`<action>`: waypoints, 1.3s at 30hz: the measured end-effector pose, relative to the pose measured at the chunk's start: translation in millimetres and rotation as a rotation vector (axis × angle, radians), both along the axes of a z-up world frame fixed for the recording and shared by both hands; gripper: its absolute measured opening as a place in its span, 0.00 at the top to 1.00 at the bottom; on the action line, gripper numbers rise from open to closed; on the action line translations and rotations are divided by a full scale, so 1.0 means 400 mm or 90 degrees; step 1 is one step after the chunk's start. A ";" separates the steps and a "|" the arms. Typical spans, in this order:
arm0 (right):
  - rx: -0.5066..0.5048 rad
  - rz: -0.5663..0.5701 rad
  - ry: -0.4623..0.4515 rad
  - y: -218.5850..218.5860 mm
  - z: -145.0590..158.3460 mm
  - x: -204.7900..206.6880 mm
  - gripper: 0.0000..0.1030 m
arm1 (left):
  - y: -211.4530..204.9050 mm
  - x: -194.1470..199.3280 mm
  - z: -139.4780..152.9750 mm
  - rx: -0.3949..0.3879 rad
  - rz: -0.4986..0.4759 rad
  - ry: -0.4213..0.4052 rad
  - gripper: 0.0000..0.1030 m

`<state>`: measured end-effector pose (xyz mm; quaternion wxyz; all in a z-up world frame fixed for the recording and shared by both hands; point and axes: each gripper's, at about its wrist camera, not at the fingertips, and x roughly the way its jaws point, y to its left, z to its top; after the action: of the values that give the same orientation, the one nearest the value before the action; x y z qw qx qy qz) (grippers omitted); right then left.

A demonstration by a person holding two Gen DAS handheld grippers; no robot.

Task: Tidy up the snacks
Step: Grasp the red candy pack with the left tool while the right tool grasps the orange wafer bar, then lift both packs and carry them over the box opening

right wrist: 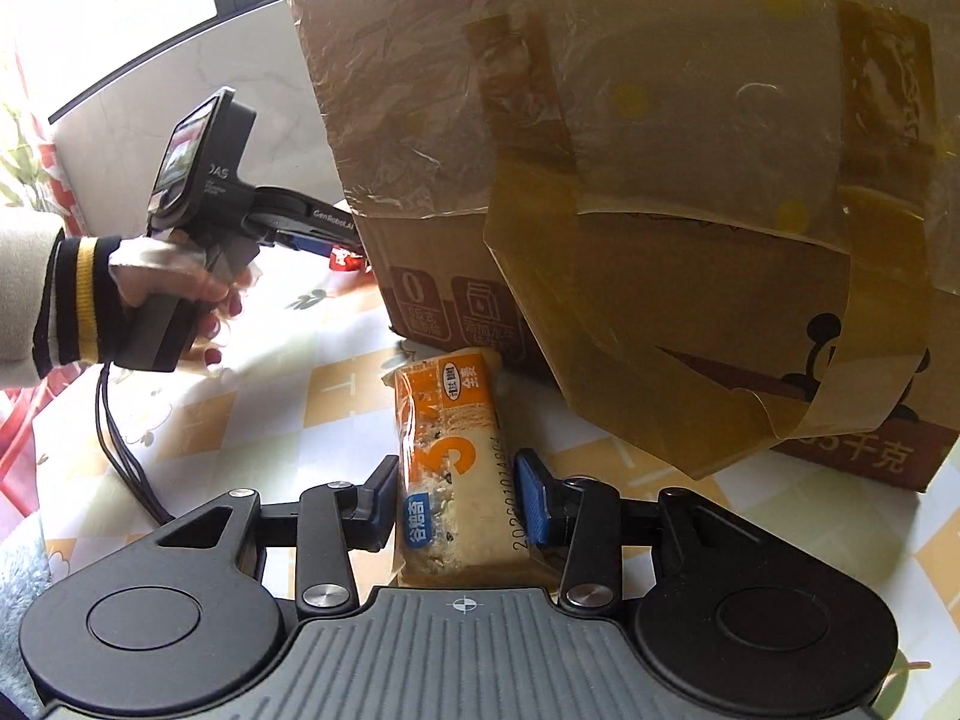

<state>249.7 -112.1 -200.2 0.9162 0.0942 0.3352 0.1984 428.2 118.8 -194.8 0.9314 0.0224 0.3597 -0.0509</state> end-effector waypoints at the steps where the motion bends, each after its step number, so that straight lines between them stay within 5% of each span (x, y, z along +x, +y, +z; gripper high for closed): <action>1: 0.001 0.000 0.000 -0.002 0.000 0.000 0.63 | -0.002 -0.008 -0.002 0.005 -0.005 -0.002 0.47; 9: 0.001 -0.001 0.001 -0.004 -0.004 0.002 0.63 | -0.040 -0.053 0.003 0.042 -0.045 -0.002 0.76; 14: 0.001 -0.002 0.001 -0.003 -0.003 0.002 0.63 | -0.034 -0.116 0.003 0.010 -0.044 0.002 0.76; 23: 0.003 -0.003 0.001 -0.001 -0.004 0.001 0.63 | -0.061 -0.300 0.004 0.031 -0.073 0.002 0.80; 28: 0.004 -0.003 0.001 0.000 -0.004 0.001 0.63 | -0.040 -0.395 0.001 -0.006 -0.035 0.003 0.80; 39: 0.004 -0.003 0.001 0.000 -0.002 0.000 0.63 | -0.031 -0.425 0.002 -0.017 -0.025 0.003 0.80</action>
<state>249.7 -112.2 -201.1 0.9160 0.0982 0.3354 0.1971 258.1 106.2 -193.9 0.9295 0.0169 0.3610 -0.0737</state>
